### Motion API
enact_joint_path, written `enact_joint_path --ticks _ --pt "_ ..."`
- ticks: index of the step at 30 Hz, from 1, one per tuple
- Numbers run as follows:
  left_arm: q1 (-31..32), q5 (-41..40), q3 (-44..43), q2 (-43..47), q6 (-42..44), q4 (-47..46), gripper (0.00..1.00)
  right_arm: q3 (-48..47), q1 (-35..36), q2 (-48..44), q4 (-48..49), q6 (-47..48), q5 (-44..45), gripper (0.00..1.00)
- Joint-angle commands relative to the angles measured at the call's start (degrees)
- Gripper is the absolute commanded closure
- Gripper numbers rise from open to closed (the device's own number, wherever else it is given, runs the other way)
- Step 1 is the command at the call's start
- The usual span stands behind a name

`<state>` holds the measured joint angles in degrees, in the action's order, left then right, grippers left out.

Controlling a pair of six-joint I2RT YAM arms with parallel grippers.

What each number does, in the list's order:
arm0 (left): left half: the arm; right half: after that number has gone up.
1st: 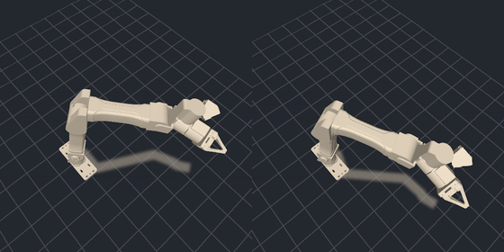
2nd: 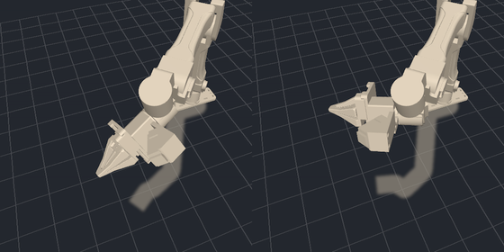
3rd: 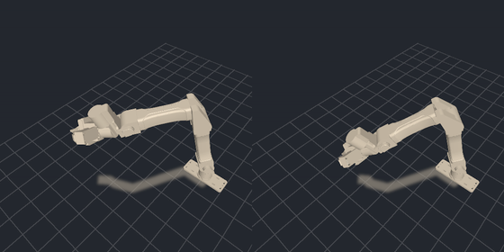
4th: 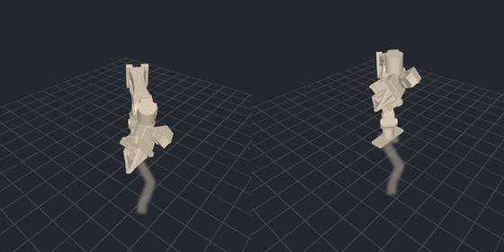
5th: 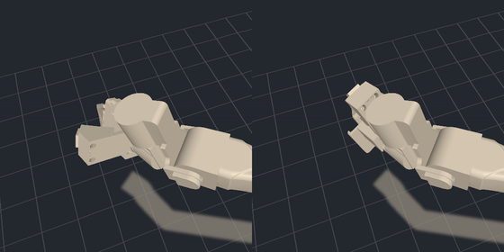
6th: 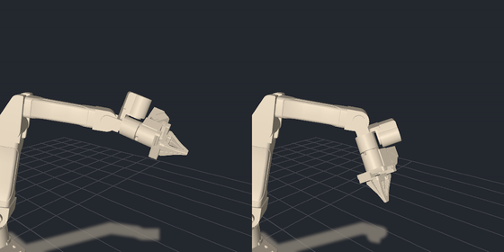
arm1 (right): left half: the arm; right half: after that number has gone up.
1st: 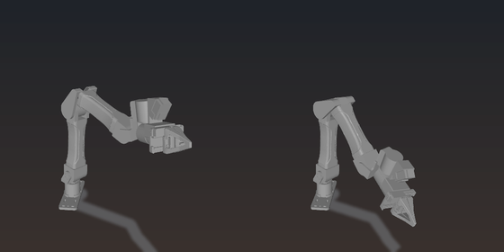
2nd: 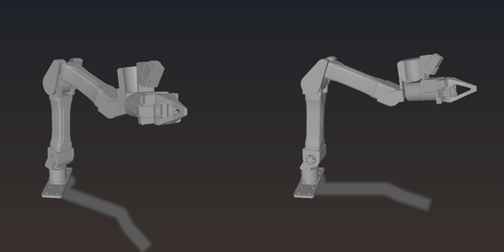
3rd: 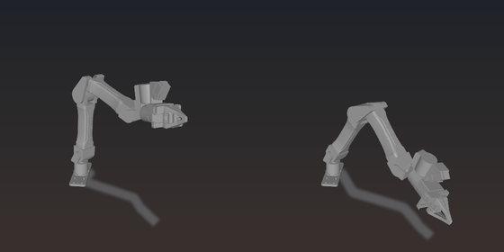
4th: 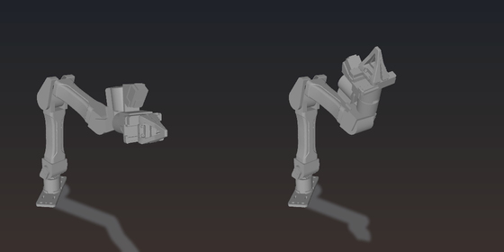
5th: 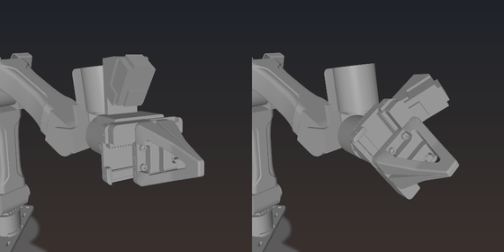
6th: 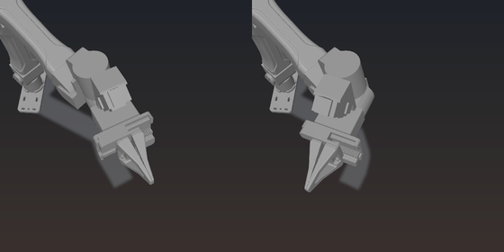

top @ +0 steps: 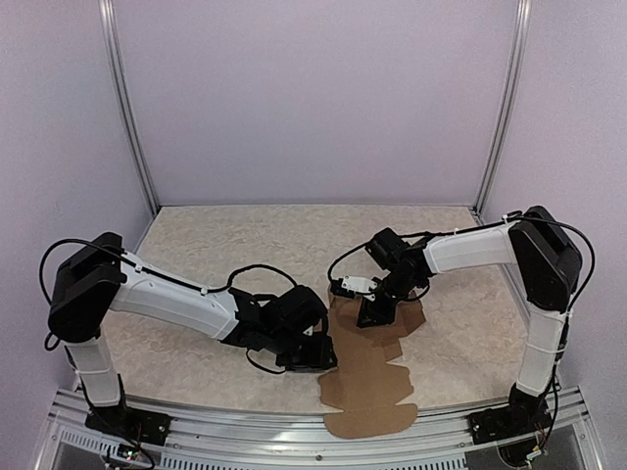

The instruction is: Fold the paper box

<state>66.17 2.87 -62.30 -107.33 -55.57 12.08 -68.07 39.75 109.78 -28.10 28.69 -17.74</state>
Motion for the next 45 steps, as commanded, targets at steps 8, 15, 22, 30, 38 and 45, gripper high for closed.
enact_joint_path --ticks 8,15,22,30,38,45 --pt "-1.4 3.7 -1.9 -0.8 2.1 -4.4 0.57 -0.5 0.3 8.3 -1.1 -3.7 1.7 0.82" --pt "-0.9 2.4 -7.0 -2.4 5.3 -0.7 0.64 -0.8 0.3 9.5 -1.8 -4.2 1.3 0.82" --pt "-1.6 2.8 -9.5 -6.2 7.3 -0.4 0.65 -0.8 0.4 9.6 -2.1 -4.4 1.1 0.82" --pt "-1.9 2.0 -13.1 -9.5 10.5 0.5 0.66 -0.6 0.3 10.1 -2.9 -4.4 -0.2 0.83" --pt "-1.6 -0.6 -15.6 -9.3 12.3 6.4 0.76 -0.5 0.1 7.1 -3.8 -4.4 0.9 0.79" --pt "-4.0 2.2 -11.8 -6.8 13.3 8.6 0.83 0.7 -0.9 -2.3 -4.4 -3.4 1.5 0.73"
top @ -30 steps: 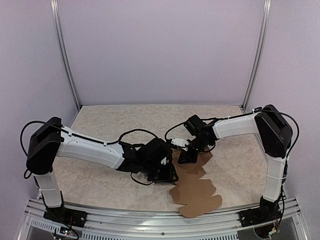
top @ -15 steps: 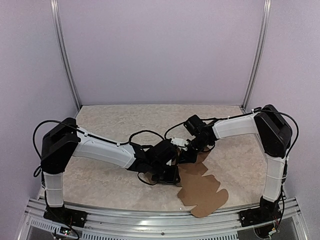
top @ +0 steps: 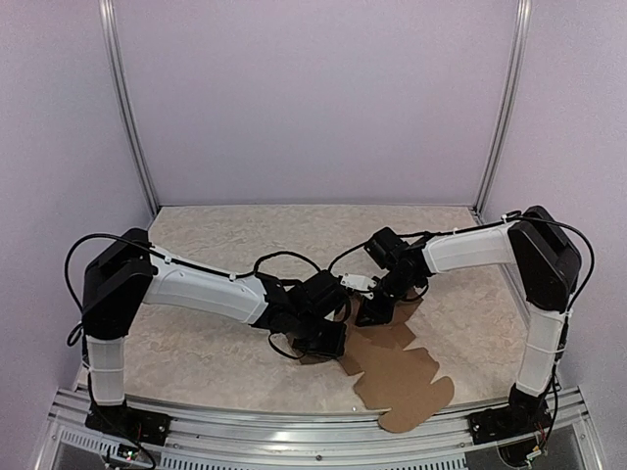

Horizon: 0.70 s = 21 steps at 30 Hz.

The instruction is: Fold the paper box

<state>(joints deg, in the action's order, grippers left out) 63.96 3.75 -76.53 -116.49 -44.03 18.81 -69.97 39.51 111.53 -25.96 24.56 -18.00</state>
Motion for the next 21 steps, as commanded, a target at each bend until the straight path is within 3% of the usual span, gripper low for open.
enact_joint_path --ticks 1,10,16,21 --pt "-2.2 1.6 3.3 2.8 1.9 1.4 0.83 3.2 -0.7 -5.2 -6.7 1.4 0.8 0.73" --pt "-5.1 0.6 6.3 5.0 9.0 -2.1 0.83 8.6 -0.6 -7.8 -8.2 5.9 -3.3 0.76" --pt "-10.0 -0.8 6.1 6.1 19.5 -5.8 0.82 8.9 -0.5 -4.8 -6.5 4.0 -3.9 0.8" --pt "-12.0 -0.6 2.7 6.3 22.2 -4.9 0.82 7.1 -0.5 -4.6 -5.9 2.2 -1.5 0.81"
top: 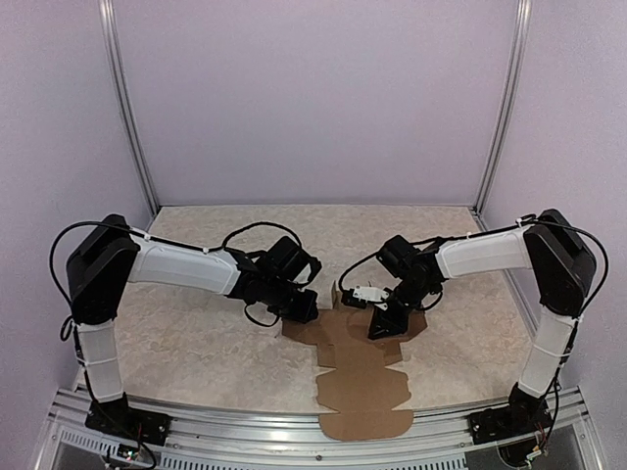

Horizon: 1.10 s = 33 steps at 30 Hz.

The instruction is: Fold the paper box

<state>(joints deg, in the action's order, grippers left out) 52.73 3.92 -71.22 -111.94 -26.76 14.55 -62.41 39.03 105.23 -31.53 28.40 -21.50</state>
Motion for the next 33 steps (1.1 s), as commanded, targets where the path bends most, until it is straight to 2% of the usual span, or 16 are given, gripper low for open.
enact_joint_path --ticks 1,4,9,11,15,18,20,23,27,33 --pt "-0.4 -1.0 -2.8 2.3 4.7 -0.1 0.82 -0.6 0.0 0.9 -0.1 -2.0 2.2 0.81" --pt "1.8 -2.6 -1.5 4.4 1.2 2.1 0.78 -1.2 0.1 -1.9 0.1 -2.3 2.5 0.81" --pt "8.8 -8.5 2.6 8.2 -10.1 6.3 0.56 -1.9 1.3 -3.2 1.5 0.3 3.4 0.82" --pt "11.4 -9.7 4.0 9.4 -13.7 6.6 0.56 -2.8 1.7 -2.2 1.8 1.8 3.8 0.82" --pt "14.1 -9.8 6.2 10.2 -17.9 6.3 0.6 -4.8 2.1 0.6 2.3 4.0 3.2 0.82" --pt "14.5 -8.3 10.0 10.6 -21.6 2.1 0.62 -4.9 3.1 3.1 3.6 4.4 5.3 0.77" --pt "14.6 -7.8 12.4 11.1 -24.6 -1.7 0.6 -3.2 3.9 3.9 6.6 3.2 9.0 0.7" --pt "14.7 -8.6 14.8 11.4 -27.8 -6.3 0.55 -2.0 4.3 6.0 8.0 2.0 13.0 0.71" --pt "14.5 -8.7 13.9 10.2 -27.4 -8.3 0.52 -2.4 4.3 9.0 8.1 -0.9 15.4 0.74" --pt "13.5 -8.4 12.1 7.0 -25.7 -9.5 0.52 -4.4 4.3 12.1 6.0 -2.6 13.1 0.74"
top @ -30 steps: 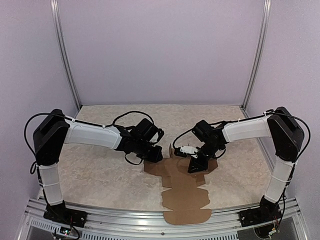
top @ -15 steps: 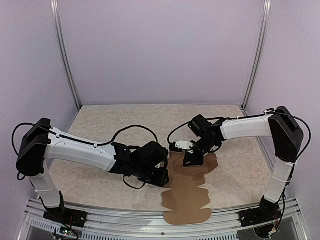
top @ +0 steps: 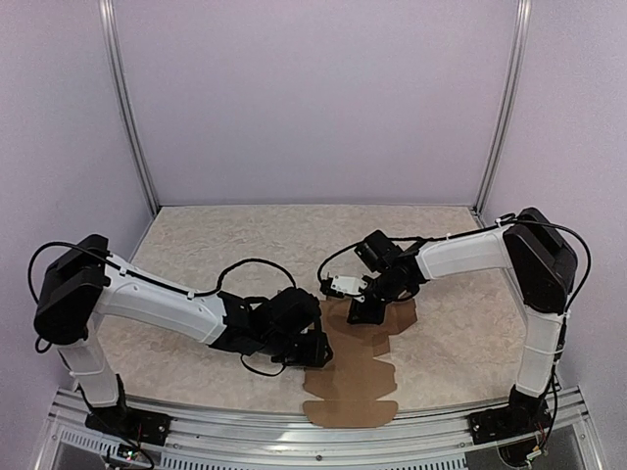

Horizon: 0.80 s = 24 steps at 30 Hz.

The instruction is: Fold the paper box

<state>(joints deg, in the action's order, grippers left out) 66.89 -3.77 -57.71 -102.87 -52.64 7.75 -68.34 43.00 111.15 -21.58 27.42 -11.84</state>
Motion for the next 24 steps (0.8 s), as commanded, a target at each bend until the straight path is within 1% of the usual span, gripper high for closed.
enact_joint_path --ticks 1,8,12,14,18,24 --pt "-0.9 -1.0 -1.7 -2.2 0.5 -2.6 0.52 1.5 0.3 6.3 -4.1 -1.7 3.4 0.74" --pt "-2.1 -2.2 -4.2 -2.4 0.9 2.1 0.52 1.5 0.4 6.9 -4.7 -1.8 3.4 0.75" --pt "-1.2 -6.8 -5.9 -0.4 0.1 10.3 0.51 1.3 0.3 7.6 -5.2 -1.8 3.4 0.75" --pt "-1.9 -7.4 -5.2 0.4 -0.9 12.3 0.49 1.1 0.3 8.0 -5.5 -1.8 3.2 0.75" --pt "-4.1 -5.2 -4.1 -0.3 -0.3 12.0 0.46 1.1 0.3 7.9 -5.6 -1.8 3.1 0.75" --pt "-4.6 -3.0 -6.0 -3.5 2.8 9.5 0.45 1.1 0.3 8.2 -5.8 -1.8 2.7 0.75"
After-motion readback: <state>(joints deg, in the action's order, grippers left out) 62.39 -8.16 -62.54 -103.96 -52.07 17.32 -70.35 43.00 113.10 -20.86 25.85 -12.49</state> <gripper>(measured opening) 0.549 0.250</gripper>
